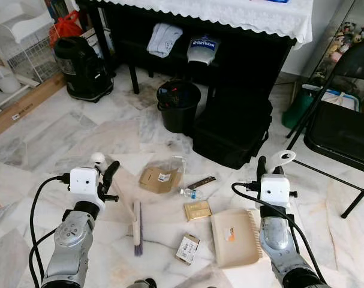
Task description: Sweep floor
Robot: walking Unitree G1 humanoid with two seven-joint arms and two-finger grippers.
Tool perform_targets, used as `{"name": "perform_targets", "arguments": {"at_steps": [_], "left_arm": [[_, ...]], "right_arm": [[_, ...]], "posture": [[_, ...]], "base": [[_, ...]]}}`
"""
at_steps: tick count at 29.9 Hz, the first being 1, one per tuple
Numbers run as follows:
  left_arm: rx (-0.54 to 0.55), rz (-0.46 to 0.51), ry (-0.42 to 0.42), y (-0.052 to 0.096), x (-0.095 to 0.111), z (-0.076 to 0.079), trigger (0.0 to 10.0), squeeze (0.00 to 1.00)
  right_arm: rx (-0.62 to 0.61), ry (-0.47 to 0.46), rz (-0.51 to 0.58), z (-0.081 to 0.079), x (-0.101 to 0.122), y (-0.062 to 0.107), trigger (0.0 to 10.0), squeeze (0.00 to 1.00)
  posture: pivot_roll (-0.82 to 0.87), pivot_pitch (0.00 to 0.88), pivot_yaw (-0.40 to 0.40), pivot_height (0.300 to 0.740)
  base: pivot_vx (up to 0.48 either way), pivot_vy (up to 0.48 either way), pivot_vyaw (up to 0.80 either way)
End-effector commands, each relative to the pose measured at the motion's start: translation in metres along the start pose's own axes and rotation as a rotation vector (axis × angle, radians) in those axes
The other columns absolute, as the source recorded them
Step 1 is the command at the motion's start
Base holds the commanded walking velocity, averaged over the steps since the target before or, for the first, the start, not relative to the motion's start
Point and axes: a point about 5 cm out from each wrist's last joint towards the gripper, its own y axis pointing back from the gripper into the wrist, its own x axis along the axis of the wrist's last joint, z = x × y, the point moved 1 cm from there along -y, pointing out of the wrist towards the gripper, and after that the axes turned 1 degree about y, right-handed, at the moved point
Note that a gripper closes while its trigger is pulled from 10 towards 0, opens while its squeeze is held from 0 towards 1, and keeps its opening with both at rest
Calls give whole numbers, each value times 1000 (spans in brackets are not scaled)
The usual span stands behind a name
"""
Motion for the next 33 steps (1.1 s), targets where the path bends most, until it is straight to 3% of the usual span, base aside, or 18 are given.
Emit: {"name": "perform_targets", "arguments": {"at_steps": [1, 9, 16, 20, 23, 28, 33], "left_arm": [[-55, -44, -7, 4, -7, 4, 10000, 0], [-127, -92, 18, 8, -12, 10, 10000, 0], [-235, -210, 56, 15, -28, 15, 10000, 0], [-299, -247, 109, 19, -30, 18, 10000, 0], [-339, -269, 201, 19, -25, 19, 10000, 0], [-351, -269, 213, 19, -23, 17, 10000, 0], [-479, -337, 300, 27, -19, 26, 10000, 0]], "right_arm": [[-10, 9, -46, 2, -10, 10, 10000, 0], [7, 20, -108, -3, -23, 25, 10000, 0], [15, 35, -138, -4, -28, 30, 10000, 0], [14, 37, -136, -4, -28, 29, 10000, 0], [12, 40, -130, -3, -27, 28, 10000, 0], [14, 41, -129, -3, -27, 27, 10000, 0], [23, 41, -128, -5, -26, 26, 10000, 0]], "posture": [[37, 155, -1, 740], [51, 164, 10, 740], [51, 166, 15, 740], [50, 166, 15, 740], [51, 166, 11, 740], [52, 166, 10, 740], [52, 166, 8, 740]], "base": [[0, 0, 0], [0, 0, 0], [0, 0, 0], [0, 0, 0], [0, 0, 0], [0, 0, 0], [0, 0, 0]]}}
